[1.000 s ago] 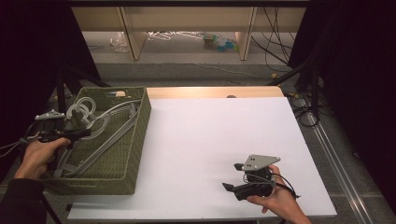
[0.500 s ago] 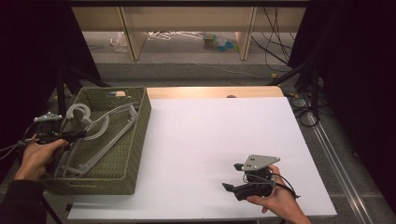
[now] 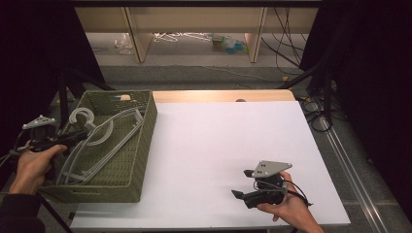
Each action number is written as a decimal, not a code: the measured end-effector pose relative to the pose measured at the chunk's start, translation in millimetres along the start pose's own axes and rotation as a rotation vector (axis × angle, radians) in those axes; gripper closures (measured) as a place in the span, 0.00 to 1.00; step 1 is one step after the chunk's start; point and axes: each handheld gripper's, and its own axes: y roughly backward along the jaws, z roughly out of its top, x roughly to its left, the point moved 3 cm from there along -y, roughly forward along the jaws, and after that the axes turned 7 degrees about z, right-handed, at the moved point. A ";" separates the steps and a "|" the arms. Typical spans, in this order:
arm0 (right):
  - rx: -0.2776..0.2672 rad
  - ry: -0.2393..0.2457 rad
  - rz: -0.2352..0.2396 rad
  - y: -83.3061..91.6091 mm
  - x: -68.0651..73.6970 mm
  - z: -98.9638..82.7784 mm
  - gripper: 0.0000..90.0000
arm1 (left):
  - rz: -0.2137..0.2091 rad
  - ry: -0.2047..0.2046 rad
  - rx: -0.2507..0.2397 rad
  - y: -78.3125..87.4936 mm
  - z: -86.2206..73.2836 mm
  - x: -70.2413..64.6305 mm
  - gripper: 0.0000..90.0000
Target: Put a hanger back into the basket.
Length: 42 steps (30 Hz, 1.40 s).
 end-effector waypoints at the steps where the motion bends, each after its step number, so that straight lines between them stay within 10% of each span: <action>1: -0.002 0.001 0.000 0.1 0.0 0.2 0.26 | 0.000 0.000 -0.005 2.2 0.8 -1.4 0.72; 19: -0.002 -0.001 -0.002 -0.1 -0.1 -0.1 0.26 | -0.032 -0.019 -0.120 35.8 11.4 -55.0 0.41; 42: -0.012 -0.004 -0.003 0.6 -1.7 -0.5 0.26 | -0.253 -0.093 -0.171 28.6 -9.7 -155.6 0.31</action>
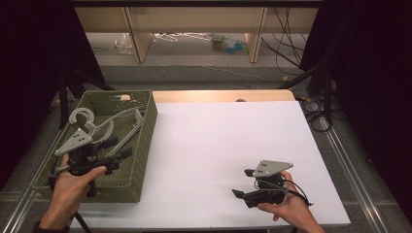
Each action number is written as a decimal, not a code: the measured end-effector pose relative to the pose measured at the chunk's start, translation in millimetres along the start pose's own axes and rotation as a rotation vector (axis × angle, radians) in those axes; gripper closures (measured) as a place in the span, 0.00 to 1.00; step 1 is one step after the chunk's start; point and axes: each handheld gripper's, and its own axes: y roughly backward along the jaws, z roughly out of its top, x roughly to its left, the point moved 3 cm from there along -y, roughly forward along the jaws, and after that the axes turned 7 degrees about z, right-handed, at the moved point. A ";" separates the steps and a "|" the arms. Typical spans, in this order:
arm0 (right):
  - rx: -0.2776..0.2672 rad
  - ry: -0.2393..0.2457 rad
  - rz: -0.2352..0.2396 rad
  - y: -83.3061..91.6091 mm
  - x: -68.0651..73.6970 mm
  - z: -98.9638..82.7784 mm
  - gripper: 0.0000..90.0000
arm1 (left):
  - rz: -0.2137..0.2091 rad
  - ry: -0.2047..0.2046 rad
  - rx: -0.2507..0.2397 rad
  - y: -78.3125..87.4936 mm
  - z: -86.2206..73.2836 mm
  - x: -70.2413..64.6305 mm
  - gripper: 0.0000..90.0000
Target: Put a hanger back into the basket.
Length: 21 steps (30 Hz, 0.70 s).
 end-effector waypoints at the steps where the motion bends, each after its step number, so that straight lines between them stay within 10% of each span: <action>1: 0.000 0.002 -0.003 -0.1 -0.6 -0.3 0.26 | -0.007 -0.004 0.002 -1.6 -0.9 -3.7 0.31; 21: -0.021 -0.003 0.000 0.5 0.2 -1.7 0.25 | -0.100 -0.104 -0.006 -14.6 -23.4 -52.6 0.30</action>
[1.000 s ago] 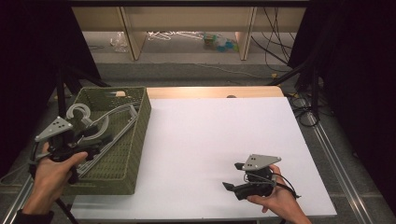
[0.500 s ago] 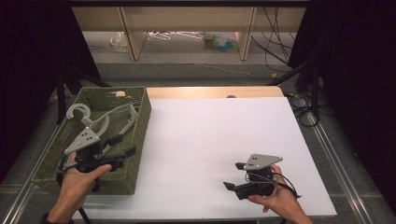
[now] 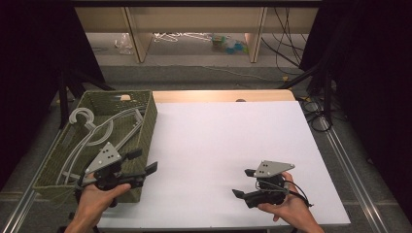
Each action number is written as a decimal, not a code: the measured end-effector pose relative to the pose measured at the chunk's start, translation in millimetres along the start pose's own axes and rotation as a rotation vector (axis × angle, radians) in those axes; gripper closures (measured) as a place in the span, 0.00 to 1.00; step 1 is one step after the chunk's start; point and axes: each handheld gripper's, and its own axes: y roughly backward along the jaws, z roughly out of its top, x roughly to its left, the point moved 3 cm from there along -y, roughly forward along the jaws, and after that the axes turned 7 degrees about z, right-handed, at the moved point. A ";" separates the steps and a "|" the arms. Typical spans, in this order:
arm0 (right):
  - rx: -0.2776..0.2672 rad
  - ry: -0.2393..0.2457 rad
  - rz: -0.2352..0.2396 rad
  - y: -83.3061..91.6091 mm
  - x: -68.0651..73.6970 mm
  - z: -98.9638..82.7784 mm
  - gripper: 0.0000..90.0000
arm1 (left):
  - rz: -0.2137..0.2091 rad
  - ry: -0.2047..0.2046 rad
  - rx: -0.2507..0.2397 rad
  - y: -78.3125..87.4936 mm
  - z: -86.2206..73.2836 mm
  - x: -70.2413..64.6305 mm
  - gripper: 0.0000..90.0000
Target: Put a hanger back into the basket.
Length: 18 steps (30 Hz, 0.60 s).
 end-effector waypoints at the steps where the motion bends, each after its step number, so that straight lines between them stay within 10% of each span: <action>1: -0.001 0.001 0.006 -0.3 0.5 0.2 0.25 | -0.006 0.002 -0.005 -0.7 -1.3 -1.8 0.30; 18: -0.033 0.005 -0.001 2.8 11.1 -2.2 0.22 | -0.026 -0.021 0.005 -11.4 -35.4 -22.9 0.28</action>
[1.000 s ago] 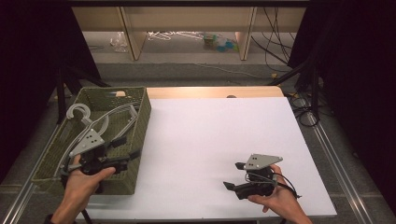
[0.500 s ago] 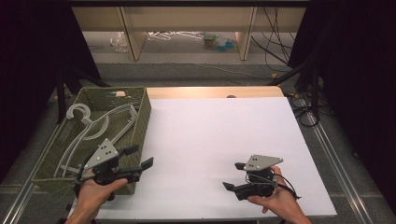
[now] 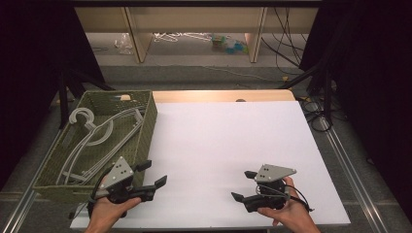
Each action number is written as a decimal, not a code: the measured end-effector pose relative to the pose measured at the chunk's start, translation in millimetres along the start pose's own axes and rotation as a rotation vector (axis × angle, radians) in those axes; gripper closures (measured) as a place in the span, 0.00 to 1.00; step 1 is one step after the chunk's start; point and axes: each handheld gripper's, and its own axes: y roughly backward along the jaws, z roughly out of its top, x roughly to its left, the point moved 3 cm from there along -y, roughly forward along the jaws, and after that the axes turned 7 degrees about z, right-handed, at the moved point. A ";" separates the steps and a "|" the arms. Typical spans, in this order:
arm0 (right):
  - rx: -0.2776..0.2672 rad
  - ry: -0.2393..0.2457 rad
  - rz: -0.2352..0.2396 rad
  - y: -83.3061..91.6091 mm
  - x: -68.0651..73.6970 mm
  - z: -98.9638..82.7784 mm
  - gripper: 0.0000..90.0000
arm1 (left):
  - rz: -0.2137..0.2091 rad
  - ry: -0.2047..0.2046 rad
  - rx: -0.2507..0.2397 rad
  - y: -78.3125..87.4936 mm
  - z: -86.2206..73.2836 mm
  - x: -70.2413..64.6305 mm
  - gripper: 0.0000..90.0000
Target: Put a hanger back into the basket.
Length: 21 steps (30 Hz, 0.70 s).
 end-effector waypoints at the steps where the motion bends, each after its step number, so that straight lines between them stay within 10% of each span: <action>1: -0.005 0.008 -0.005 0.4 0.0 -0.2 0.22 | 0.002 -0.009 0.003 -0.3 -2.1 -2.1 0.27; 21: -0.056 -0.021 -0.025 9.9 18.5 -16.7 0.19 | -0.037 -0.033 0.017 0.0 -12.8 -19.1 0.24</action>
